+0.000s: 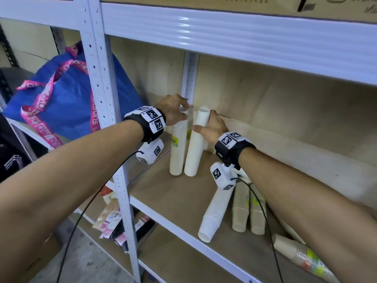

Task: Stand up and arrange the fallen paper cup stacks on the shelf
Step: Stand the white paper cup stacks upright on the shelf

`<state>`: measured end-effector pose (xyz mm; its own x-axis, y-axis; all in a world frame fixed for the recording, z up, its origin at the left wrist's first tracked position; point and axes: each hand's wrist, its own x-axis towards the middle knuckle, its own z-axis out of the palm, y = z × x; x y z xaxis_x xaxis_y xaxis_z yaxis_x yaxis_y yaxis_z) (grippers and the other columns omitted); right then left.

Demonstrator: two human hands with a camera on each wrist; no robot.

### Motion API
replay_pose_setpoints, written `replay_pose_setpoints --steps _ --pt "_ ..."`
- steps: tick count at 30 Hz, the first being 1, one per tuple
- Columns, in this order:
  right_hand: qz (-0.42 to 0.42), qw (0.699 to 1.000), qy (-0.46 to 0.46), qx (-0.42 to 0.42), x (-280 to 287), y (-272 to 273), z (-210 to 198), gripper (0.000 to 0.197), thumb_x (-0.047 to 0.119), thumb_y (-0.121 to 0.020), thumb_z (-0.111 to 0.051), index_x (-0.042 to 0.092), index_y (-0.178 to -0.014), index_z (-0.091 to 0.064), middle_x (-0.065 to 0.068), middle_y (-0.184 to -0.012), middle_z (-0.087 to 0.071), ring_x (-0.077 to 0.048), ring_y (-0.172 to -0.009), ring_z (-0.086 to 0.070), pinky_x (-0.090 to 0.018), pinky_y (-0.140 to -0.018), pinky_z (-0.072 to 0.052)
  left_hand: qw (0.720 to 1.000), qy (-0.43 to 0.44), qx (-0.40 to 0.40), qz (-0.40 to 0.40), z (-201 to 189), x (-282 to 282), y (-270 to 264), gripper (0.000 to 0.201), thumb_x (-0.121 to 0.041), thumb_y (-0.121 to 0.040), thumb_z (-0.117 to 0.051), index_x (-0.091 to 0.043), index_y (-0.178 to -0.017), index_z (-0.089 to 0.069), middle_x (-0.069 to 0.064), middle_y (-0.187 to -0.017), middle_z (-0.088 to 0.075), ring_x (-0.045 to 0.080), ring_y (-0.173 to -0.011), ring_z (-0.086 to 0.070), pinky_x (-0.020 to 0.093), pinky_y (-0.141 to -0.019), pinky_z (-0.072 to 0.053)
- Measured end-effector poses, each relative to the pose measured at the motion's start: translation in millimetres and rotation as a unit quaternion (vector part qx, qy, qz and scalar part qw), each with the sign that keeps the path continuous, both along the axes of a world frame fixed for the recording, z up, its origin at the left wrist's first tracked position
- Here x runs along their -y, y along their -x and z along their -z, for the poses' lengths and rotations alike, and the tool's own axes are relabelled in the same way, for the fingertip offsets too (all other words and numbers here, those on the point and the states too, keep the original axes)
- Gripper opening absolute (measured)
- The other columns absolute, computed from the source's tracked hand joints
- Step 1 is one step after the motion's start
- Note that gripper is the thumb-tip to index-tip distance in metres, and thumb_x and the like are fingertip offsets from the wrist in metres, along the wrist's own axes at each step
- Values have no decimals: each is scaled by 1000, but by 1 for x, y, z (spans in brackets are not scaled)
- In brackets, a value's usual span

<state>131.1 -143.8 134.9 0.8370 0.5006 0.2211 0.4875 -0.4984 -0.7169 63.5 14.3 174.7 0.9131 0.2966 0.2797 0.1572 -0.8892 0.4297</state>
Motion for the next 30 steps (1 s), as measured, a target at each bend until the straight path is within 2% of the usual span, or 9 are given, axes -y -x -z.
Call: replay_pose_setpoints --steps 3,8,10,13,17,19,23,27,30 --pt "-13 1000 1 -11 -5 0 6 68 33 -78 -75 19 -135 -41 0 -119 -60 -20 -100 -58 -31 -78 -46 1000 5 -3 3 5 -1 -2 35 -26 -88 -70 -19 -122 -65 6 -142 -51 28 -121 -53 40 -98 -49" --pt "-15 1000 7 -24 -7 -3 12 61 31 -77 -76 19 -127 -43 -3 -115 -63 -24 -99 -62 -41 -85 -53 1000 21 -9 12 8 0 -3 35 -32 -88 -68 -21 -122 -65 5 -137 -55 26 -117 -55 42 -98 -49" --pt "-13 1000 -1 -15 -8 -5 11 58 36 -79 -74 20 -126 -44 -2 -113 -63 -22 -97 -62 -38 -83 -53 1000 16 -15 17 6 0 -3 34 -33 -90 -65 -21 -121 -66 5 -136 -57 25 -116 -56 42 -98 -49" --pt "-1 1000 -14 17 -8 -6 4 56 44 -81 -71 19 -126 -49 1 -110 -64 -20 -97 -61 -33 -80 -52 1000 9 -15 24 4 1 -3 32 -27 -92 -62 -16 -121 -67 6 -134 -58 25 -117 -55 41 -99 -48" --pt "-20 998 9 67 -7 -5 -5 49 32 -83 -71 13 -125 -56 -6 -119 -63 -25 -104 -61 -35 -85 -51 1000 7 -12 20 3 2 -4 29 -24 -93 -61 -7 -116 -68 12 -127 -62 28 -113 -57 40 -95 -49" --pt "-34 997 16 68 -7 -3 -7 41 23 -85 -68 13 -123 -57 -7 -121 -62 -27 -105 -60 -37 -88 -50 1000 8 -12 14 2 2 -5 32 -28 -92 -63 -12 -118 -67 10 -129 -61 27 -113 -57 37 -94 -49" --pt "-48 996 26 75 -7 -2 -9 42 17 -87 -63 17 -129 -55 -4 -129 -58 -25 -111 -57 -29 -86 -46 1000 15 -16 11 2 -1 -6 37 -33 -89 -66 -22 -124 -64 6 -139 -54 26 -120 -54 37 -99 -47" --pt "-34 993 22 111 -11 -3 -11 40 25 -88 -67 15 -127 -60 -6 -130 -58 -24 -113 -58 -24 -79 -40 999 -5 -40 25 1 -3 -7 42 -31 -88 -66 -20 -129 -62 6 -139 -55 26 -120 -54 37 -98 -47" --pt "-39 992 33 117 -12 -4 -11 37 17 -91 -61 17 -129 -60 -6 -133 -55 -23 -117 -56 -20 -81 -37 999 -5 -38 18 0 -6 -8 40 -31 -88 -67 -20 -127 -63 7 -138 -55 27 -119 -54 38 -98 -47"
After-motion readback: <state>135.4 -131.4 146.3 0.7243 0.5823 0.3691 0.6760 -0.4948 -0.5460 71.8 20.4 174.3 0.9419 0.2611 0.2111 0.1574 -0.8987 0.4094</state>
